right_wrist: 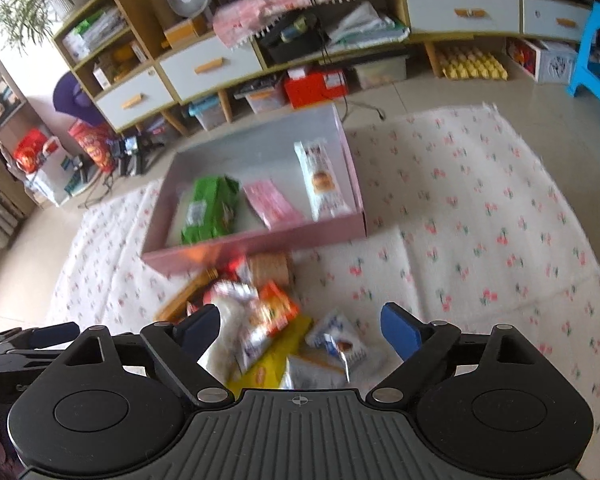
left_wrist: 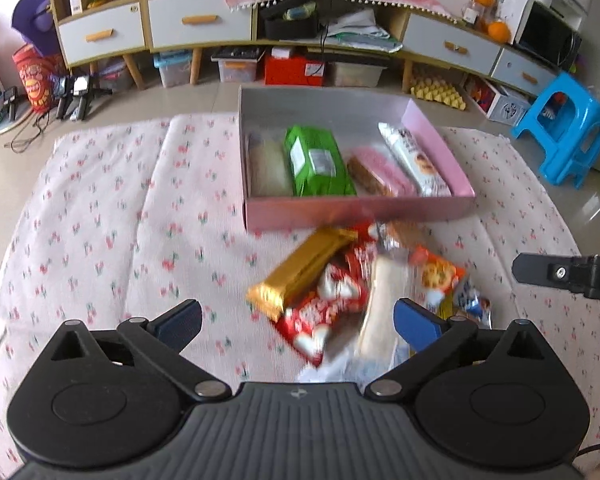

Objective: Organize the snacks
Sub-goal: 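Withdraw both tools from the box toward the remaining snacks, then grasp a white bread pack with the left tool while the right tool grasps the orange-white biscuit pack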

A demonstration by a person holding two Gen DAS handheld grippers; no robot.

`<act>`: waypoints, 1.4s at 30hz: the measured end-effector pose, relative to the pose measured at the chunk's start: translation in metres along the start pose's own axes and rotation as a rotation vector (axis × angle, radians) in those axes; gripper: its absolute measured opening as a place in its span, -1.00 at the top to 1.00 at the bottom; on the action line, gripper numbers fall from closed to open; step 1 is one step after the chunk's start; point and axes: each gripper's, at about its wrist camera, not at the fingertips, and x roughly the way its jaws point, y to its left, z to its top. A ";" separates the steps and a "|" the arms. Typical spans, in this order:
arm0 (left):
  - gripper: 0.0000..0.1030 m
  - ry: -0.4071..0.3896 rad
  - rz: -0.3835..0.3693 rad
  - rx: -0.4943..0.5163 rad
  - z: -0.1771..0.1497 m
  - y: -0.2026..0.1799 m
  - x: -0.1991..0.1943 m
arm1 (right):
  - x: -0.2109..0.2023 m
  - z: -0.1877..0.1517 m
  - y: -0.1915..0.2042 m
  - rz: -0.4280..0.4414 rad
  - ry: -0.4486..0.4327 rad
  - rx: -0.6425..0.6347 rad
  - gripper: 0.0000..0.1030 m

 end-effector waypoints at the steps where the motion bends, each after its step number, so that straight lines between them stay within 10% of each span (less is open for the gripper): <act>1: -0.99 -0.006 -0.006 -0.016 -0.005 0.003 -0.001 | 0.002 -0.005 -0.002 0.001 0.019 -0.001 -0.74; 17: -0.92 -0.004 -0.014 0.008 -0.027 -0.004 0.004 | 0.028 -0.028 -0.027 -0.070 0.206 0.151 -0.74; 27: -0.19 0.000 -0.157 0.081 -0.028 -0.034 0.018 | 0.030 -0.029 -0.039 -0.061 0.232 0.224 -0.74; 42: 0.20 0.054 -0.126 0.041 -0.023 -0.034 0.045 | 0.034 -0.034 -0.034 -0.061 0.253 0.190 -0.74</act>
